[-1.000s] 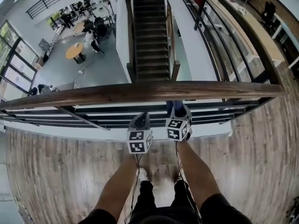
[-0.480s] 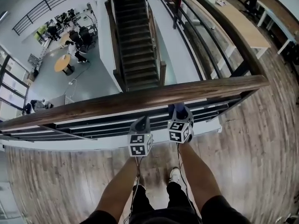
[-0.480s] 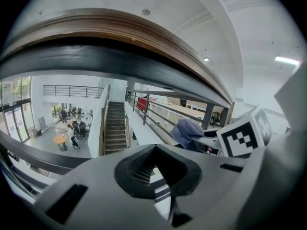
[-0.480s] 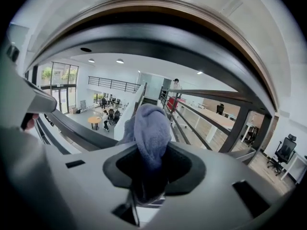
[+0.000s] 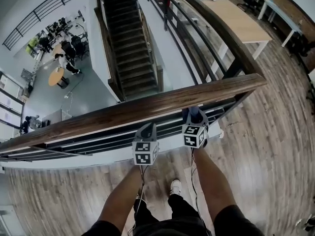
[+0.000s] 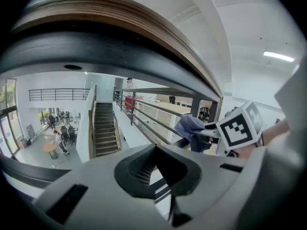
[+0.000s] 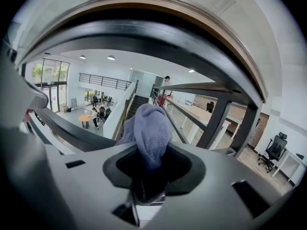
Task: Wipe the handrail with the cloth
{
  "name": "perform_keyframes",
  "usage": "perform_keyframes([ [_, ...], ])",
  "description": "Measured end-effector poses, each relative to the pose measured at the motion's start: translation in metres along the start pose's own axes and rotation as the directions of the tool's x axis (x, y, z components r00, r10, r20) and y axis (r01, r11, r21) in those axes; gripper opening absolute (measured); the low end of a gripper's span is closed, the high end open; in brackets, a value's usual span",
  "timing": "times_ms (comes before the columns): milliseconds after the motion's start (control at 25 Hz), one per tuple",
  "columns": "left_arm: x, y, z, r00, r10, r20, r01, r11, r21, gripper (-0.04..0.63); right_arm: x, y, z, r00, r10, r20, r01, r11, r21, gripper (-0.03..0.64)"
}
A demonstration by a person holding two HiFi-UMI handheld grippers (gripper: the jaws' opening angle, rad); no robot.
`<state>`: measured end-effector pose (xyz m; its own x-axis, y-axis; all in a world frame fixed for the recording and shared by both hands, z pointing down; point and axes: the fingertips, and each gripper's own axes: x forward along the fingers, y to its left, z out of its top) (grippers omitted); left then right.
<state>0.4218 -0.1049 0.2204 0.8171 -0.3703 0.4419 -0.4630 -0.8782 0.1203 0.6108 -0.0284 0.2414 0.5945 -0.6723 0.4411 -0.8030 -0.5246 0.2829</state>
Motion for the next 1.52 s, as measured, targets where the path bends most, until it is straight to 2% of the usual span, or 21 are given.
perform_keyframes([
  [240,0.026,-0.049,0.008,0.999,-0.035,0.000,0.035,0.999,-0.011,0.003,0.012,-0.074,-0.015,0.998,-0.055,-0.019,0.054,0.998,-0.011,0.112],
  [440,0.047,-0.087,0.019,0.997,-0.083,0.000,0.083,0.996,0.028,0.003,0.022,-0.134,-0.030,0.995,-0.090,-0.043,0.089,0.996,-0.016,0.112],
  [640,0.066,-0.111,0.027,0.995,-0.102,-0.001,0.102,0.994,0.046,0.003,0.032,-0.178,-0.042,0.991,-0.122,-0.063,0.120,0.992,-0.039,0.112],
  [760,0.066,-0.125,0.027,0.993,-0.116,-0.004,0.116,0.992,0.044,0.003,0.033,-0.202,-0.054,0.987,-0.131,-0.093,0.130,0.991,-0.017,0.112],
  [920,0.049,-0.131,0.025,0.994,-0.112,0.015,0.112,0.993,0.028,0.003,0.030,-0.227,-0.065,0.982,-0.142,-0.122,0.138,0.990,-0.037,0.112],
  [1040,0.042,-0.111,0.017,0.994,-0.100,0.032,0.099,0.995,0.014,0.003,0.031,-0.231,-0.070,0.978,-0.161,-0.130,0.161,0.987,-0.014,0.112],
  [1160,0.030,-0.078,-0.007,0.996,-0.078,0.042,0.079,0.997,-0.009,0.003,0.020,-0.217,-0.066,0.981,-0.187,-0.057,0.189,0.981,0.046,0.112],
  [1280,0.003,-0.047,-0.034,1.000,-0.009,0.027,0.011,0.998,-0.066,0.003,-0.002,-0.173,-0.050,0.990,-0.137,0.042,0.135,0.990,0.036,0.113],
  [1360,-0.016,-0.017,-0.054,0.999,0.036,0.012,-0.035,0.994,-0.099,0.003,-0.016,-0.122,-0.049,0.994,-0.086,0.070,0.083,0.996,0.037,0.114],
  [1520,-0.066,0.059,-0.105,0.993,0.117,-0.009,-0.118,0.984,-0.136,0.003,-0.042,0.010,-0.067,0.997,0.020,0.074,-0.025,0.998,0.063,0.114],
])
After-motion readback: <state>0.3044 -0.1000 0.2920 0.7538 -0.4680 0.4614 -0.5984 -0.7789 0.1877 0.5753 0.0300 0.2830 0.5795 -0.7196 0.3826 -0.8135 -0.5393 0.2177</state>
